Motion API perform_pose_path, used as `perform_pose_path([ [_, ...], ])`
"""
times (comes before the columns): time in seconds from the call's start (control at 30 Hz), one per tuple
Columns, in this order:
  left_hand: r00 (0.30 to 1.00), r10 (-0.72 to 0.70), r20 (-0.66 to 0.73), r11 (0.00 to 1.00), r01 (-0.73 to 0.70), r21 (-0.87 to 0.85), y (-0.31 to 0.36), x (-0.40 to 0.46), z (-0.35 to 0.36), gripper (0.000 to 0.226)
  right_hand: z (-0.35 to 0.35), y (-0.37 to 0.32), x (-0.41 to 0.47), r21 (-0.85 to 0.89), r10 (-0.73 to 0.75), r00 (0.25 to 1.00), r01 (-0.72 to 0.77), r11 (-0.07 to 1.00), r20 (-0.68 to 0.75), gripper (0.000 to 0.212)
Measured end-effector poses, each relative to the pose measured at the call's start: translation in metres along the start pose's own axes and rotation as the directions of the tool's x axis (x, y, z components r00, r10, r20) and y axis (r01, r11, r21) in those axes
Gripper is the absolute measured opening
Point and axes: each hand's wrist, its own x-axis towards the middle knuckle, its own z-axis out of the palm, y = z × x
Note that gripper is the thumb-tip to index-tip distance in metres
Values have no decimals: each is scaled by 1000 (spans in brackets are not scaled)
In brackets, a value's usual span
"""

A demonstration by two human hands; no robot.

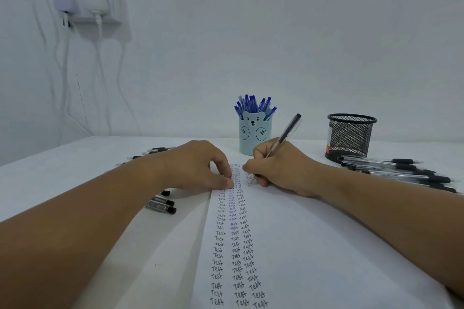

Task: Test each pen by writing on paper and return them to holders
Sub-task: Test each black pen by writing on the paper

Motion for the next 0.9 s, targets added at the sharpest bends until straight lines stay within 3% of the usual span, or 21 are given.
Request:
perform_pose_path([
  [0.9, 1000, -9, 1, 1000, 9, -4, 0, 0, 0, 20, 0, 3, 2, -53, -41, 999, 40, 998, -10, 40],
])
